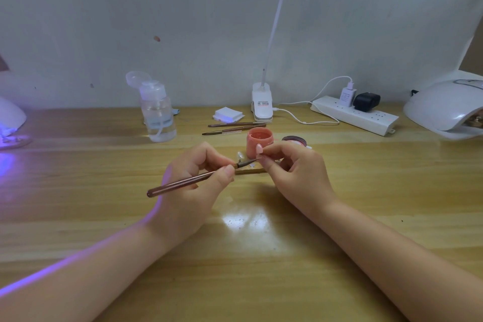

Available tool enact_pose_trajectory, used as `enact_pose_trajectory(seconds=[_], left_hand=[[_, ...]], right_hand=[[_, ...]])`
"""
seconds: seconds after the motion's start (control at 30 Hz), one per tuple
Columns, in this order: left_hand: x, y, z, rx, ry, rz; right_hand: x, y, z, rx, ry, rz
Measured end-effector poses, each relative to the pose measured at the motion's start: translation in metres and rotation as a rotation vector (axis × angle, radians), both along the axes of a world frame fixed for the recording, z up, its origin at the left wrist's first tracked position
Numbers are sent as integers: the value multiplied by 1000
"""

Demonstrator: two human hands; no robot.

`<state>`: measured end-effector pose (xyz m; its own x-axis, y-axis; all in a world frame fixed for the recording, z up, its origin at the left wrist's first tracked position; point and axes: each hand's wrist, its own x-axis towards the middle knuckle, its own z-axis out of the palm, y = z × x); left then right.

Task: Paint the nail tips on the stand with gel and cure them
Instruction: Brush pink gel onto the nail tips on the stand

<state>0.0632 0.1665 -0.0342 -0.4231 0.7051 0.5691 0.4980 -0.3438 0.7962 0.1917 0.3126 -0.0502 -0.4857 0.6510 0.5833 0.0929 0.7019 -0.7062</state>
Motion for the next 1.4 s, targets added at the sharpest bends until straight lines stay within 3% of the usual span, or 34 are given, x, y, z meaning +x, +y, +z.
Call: enact_pose_trajectory(seconds=[0.37,0.87,1.4], left_hand=[[-2,4,1,-12,-111,70],[0,-2,-1,13,82,47],[3,1,-1,1,-49,41]], right_hand=[[0,-3,2,-41,8,63],[2,-3,3,-42,22,4],[1,-4,4,-63,28,28]])
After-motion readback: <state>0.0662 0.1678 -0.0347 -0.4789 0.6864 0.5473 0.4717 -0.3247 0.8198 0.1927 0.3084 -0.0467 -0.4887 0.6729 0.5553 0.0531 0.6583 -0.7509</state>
